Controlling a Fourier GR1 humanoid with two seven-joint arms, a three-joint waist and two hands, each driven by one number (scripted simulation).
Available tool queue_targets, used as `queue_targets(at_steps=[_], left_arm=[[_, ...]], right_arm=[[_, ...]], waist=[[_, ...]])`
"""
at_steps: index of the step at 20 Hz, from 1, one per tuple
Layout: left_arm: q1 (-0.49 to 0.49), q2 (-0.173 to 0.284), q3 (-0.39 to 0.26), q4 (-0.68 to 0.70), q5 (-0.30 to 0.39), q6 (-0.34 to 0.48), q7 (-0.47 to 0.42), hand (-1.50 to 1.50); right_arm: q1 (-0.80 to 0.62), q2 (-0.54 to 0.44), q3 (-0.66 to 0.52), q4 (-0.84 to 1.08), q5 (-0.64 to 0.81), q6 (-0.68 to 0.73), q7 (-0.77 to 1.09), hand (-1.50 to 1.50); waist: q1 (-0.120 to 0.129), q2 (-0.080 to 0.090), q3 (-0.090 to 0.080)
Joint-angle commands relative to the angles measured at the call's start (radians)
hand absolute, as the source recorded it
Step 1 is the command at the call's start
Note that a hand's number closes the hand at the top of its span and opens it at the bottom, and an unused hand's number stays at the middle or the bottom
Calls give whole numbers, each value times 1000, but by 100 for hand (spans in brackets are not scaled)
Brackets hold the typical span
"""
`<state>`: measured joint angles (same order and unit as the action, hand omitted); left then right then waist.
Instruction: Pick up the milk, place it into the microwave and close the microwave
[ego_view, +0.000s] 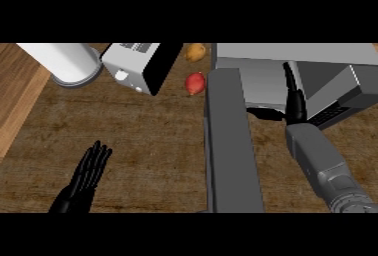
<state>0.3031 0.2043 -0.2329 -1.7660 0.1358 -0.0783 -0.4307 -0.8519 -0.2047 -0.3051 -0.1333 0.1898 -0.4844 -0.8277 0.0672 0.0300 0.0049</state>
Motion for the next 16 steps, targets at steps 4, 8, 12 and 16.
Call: queue_targets(at_steps=[4, 8, 12, 16], left_arm=[[-62, -7, 16, 32, 3, -7, 31, -150], [-24, -30, -34, -17, -29, 17, 59, -150], [-72, -47, -29, 4, -41, 28, 78, -150], [-28, -71, -62, 13, -73, 40, 39, -150]], right_arm=[[95, 39, -34, -6, -38, 71, -115, -150], [136, 11, -38, -8, -57, 272, -137, -150], [246, 67, -40, -31, -70, 296, -256, -150], [343, 76, -36, -44, -84, 381, -317, -150]], waist=[[-27, -12, -2], [-39, -19, -2], [-52, -22, -3], [-54, -24, -3]])
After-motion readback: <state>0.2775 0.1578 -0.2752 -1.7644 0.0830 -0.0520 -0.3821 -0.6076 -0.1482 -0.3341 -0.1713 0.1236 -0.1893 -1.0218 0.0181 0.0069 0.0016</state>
